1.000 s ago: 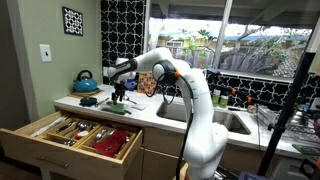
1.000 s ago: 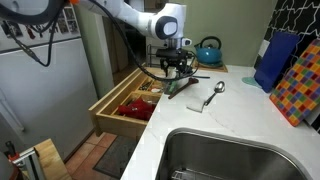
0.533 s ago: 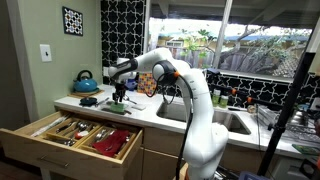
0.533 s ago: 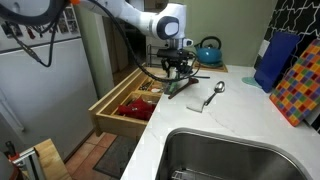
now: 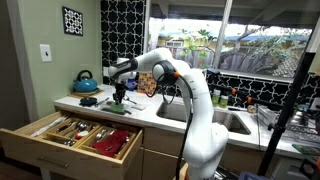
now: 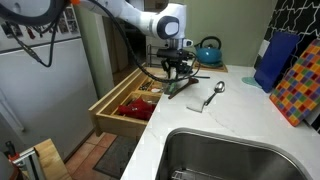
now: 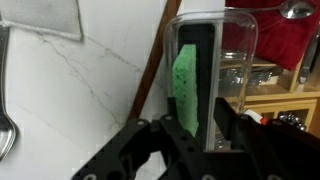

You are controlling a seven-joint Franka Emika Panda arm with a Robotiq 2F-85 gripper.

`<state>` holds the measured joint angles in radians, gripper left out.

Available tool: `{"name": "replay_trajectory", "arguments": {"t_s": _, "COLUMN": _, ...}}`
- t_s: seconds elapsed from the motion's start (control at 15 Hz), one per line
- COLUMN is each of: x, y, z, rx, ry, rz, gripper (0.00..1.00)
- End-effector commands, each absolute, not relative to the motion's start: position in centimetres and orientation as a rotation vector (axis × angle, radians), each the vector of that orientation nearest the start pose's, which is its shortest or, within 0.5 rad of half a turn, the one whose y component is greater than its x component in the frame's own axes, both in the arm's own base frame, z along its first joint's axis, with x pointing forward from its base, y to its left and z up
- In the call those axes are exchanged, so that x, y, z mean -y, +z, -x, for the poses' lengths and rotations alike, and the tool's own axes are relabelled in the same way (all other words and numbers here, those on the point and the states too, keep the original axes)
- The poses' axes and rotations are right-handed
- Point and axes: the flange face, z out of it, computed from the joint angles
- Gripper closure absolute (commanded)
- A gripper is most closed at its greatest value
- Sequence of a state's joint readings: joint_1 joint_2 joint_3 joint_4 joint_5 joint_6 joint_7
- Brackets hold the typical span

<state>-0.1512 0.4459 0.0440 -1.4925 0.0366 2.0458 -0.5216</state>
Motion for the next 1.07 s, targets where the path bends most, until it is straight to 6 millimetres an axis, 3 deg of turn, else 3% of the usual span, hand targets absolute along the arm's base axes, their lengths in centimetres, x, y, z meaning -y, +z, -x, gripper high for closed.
{"name": "replay_trajectory", "arguments": {"t_s": 0.0, "x": 7.9, "y": 42.3, "z": -69.5, "rx": 0.624, "ry": -0.156, "rz": 3.033, "gripper": 0.60}}
{"name": "replay_trajectory", "arguments": {"t_s": 0.4, "x": 7.7, "y": 42.1, "z": -69.5, "rx": 0.630, "ry": -0.148, "rz": 3.037, "gripper": 0.69}}
{"name": "replay_trajectory", "arguments": {"t_s": 0.67, "x": 7.4, "y": 41.4, "z": -69.5, "rx": 0.636, "ry": -0.127, "rz": 3.033, "gripper": 0.55}}
{"name": "replay_trajectory", "arguments": {"t_s": 0.8, "x": 7.3, "y": 41.1, "z": -69.6, "rx": 0.640, "ry": -0.118, "rz": 3.032, "gripper": 0.67}}
{"name": "replay_trajectory", "arguments": {"t_s": 0.87, "x": 7.2, "y": 41.0, "z": -69.6, "rx": 0.642, "ry": -0.116, "rz": 3.031, "gripper": 0.83}}
{"name": "replay_trajectory", "arguments": {"t_s": 1.0, "x": 7.2, "y": 41.0, "z": -69.6, "rx": 0.645, "ry": -0.117, "rz": 3.027, "gripper": 0.97}}
